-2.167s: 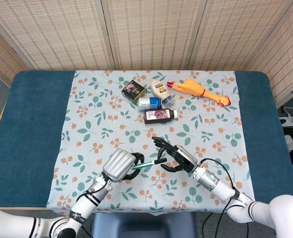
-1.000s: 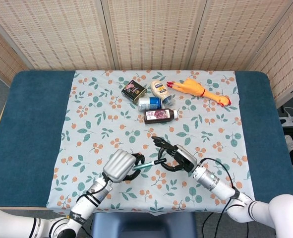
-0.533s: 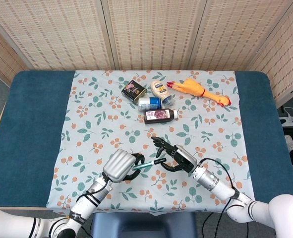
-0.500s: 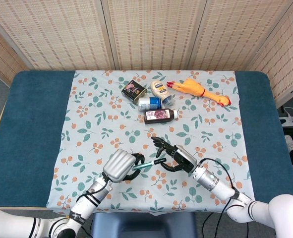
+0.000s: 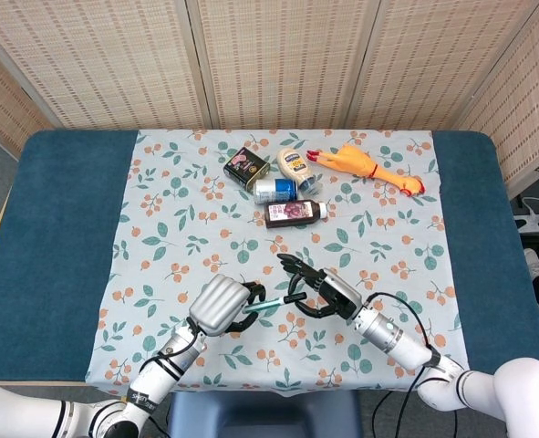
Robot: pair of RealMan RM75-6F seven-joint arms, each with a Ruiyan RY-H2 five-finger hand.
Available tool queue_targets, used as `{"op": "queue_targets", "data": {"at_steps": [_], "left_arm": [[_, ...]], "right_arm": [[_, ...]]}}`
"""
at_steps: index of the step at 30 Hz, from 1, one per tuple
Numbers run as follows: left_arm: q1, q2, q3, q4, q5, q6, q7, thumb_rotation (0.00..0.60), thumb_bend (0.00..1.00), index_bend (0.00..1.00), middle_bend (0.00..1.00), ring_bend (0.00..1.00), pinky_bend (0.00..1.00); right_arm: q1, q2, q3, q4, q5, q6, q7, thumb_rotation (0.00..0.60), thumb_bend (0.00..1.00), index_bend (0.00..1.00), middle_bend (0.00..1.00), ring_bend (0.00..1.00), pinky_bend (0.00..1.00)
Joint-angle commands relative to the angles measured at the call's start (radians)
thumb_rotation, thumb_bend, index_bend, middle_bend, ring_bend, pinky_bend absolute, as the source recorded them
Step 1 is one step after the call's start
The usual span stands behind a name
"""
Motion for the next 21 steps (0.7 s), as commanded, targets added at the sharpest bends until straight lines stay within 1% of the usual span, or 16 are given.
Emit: {"op": "queue_targets", "data": {"at_steps": [1, 11, 21], "left_arm": [[0.0, 0.0, 0.0, 0.0, 0.0, -0.001, 0.0, 0.6, 0.4, 0.73, 0.86, 0.95, 1.0], [-0.001, 0.004, 0.001, -0.003, -0.001, -0.006, -0.005, 0.6, 0.4, 0.73, 0.87, 0.95, 1.0], [0.0, 0.006, 0.004, -0.009, 0.003, -0.003, -0.003, 0.6, 0.4, 0.74, 0.87, 0.95, 1.0]], "right_arm": [[0.001, 0.0, 0.0, -0.001, 0.0, -0.001, 0.0, 0.6, 0.32, 0.49, 0.0, 0.0, 0.0], [0.004, 0.003, -0.002, -0.007, -0.003, -0.002, 0.001, 0.6, 0.32, 0.51, 0.0, 0.0, 0.0], [0.003, 0.015, -0.005, -0.024, -0.008, 0.007, -0.017, 0.6, 0.32, 0.5, 0.0, 0.0, 0.0]]}}
